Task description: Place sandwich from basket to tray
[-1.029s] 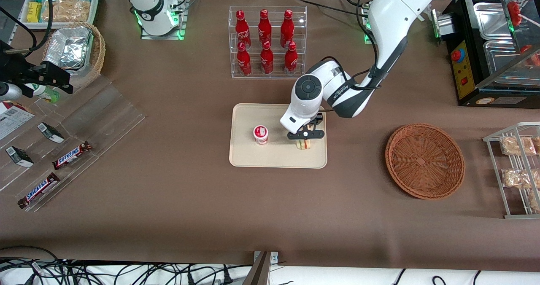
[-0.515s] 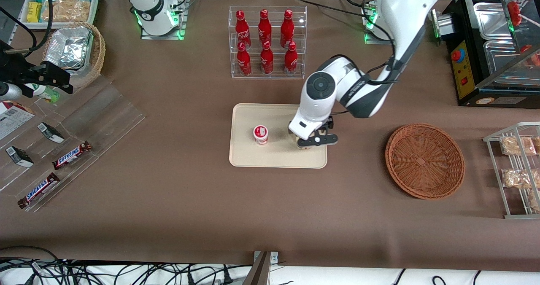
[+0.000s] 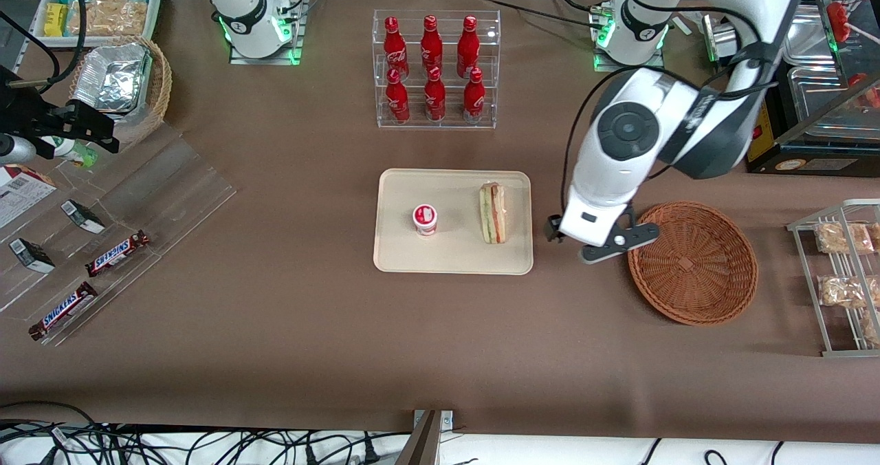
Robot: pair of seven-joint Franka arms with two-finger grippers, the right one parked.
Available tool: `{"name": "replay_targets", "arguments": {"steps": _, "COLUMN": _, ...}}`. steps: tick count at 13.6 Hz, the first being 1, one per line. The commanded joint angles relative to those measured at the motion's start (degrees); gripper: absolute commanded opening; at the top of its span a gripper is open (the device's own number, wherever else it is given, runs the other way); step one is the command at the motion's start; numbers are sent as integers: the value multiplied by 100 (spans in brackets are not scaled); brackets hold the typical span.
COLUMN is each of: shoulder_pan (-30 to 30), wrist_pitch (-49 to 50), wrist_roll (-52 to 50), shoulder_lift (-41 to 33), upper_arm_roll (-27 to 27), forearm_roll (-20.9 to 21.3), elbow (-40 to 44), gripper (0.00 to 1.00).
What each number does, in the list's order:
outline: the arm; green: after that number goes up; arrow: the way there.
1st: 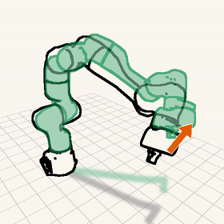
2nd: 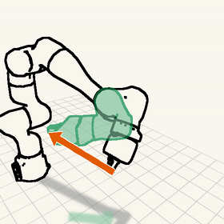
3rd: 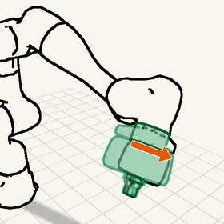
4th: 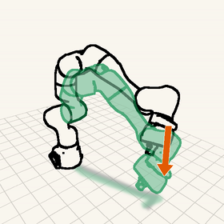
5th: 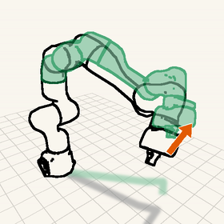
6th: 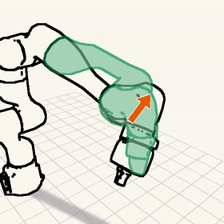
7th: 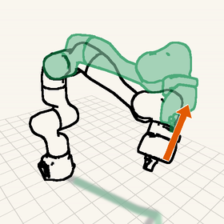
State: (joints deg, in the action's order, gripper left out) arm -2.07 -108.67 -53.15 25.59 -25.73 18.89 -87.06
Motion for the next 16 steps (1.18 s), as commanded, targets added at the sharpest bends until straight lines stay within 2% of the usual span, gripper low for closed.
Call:
{"name": "replay_targets", "arguments": {"steps": 1, "shoulder_pan": 355, "wrist_pitch": 336, "wrist_roll": 653, "shoulder_lift": -290, "upper_arm_roll": -56, "forearm_roll": -341, "elbow": 66, "gripper": 100}}
{"name": "replay_targets", "arguments": {"steps": 7, "shoulder_pan": 971, "wrist_pitch": 1233, "wrist_roll": 2227, "shoulder_lift": -720, "upper_arm_roll": 32, "forearm_roll": -1009, "elbow": 357, "gripper": 100}}
{"name": "replay_targets", "arguments": {"steps": 13, "shoulder_pan": 559, "wrist_pitch": 1997, "wrist_roll": 3852, "shoulder_lift": -1714, "upper_arm_roll": 1323, "forearm_roll": -1835, "elbow": 119, "gripper": 100}}
{"name": "replay_targets", "arguments": {"steps": 16, "shoulder_pan": 489, "wrist_pitch": 2349, "wrist_roll": 4609, "shoulder_lift": -1995, "upper_arm_roll": 1587, "forearm_roll": -1889, "elbow": 111, "gripper": 100}}
